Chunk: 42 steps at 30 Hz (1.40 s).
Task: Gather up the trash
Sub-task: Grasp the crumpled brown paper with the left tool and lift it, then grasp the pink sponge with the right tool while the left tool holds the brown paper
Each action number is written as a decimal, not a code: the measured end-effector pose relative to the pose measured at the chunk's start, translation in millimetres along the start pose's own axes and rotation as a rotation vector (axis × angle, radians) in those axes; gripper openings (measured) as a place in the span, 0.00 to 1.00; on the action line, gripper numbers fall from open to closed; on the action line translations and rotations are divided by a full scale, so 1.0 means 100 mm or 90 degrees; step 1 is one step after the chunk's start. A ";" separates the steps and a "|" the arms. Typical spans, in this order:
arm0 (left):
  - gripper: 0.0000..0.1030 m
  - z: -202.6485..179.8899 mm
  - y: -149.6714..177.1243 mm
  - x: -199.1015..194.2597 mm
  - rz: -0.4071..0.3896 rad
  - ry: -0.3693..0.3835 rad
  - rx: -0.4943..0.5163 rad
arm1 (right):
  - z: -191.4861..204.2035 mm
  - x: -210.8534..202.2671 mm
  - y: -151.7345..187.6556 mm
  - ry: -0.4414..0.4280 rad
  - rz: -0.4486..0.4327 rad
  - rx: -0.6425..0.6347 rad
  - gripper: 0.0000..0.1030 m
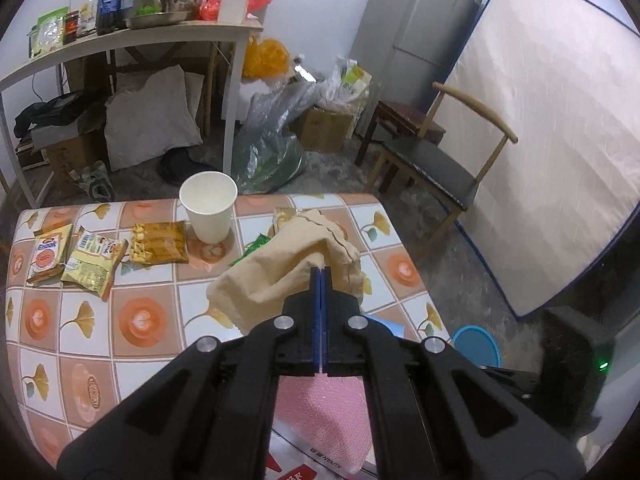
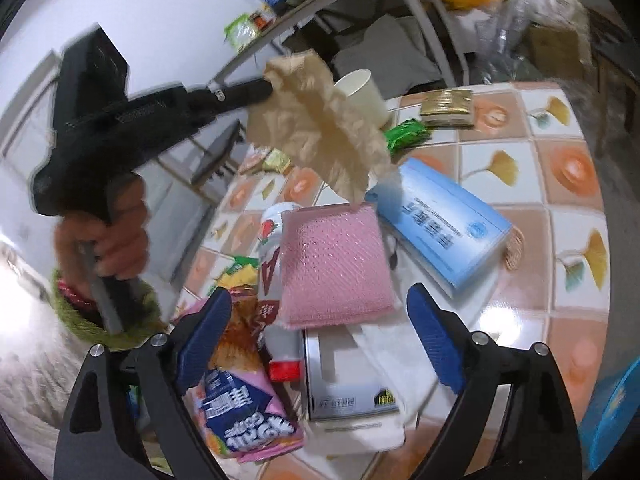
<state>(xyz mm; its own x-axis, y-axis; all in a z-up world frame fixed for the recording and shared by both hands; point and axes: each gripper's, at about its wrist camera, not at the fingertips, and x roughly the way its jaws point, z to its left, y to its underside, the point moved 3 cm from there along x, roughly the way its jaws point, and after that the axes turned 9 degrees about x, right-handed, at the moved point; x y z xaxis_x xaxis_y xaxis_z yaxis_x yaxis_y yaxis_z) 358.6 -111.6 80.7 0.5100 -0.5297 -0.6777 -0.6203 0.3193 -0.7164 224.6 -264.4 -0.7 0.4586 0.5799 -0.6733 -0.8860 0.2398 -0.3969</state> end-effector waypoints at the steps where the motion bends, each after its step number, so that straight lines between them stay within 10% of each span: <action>1: 0.00 0.01 0.01 -0.03 -0.003 0.001 -0.001 | 0.03 0.08 -0.03 0.009 0.011 -0.012 0.85; 23: 0.00 0.15 0.06 -0.15 -0.009 0.011 -0.017 | 0.11 0.71 -0.23 0.094 0.091 -0.048 0.87; 42: 0.00 0.07 0.06 -0.36 -0.028 0.007 -0.015 | 0.17 0.51 -0.23 0.099 0.068 -0.042 0.39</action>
<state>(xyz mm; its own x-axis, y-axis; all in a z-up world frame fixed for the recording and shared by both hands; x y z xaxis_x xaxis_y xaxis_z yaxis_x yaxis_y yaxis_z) 340.9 -85.8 99.7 0.5309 -0.5509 -0.6439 -0.6110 0.2775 -0.7414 267.4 -227.5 -15.3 0.3721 0.4713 -0.7997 -0.9260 0.1292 -0.3548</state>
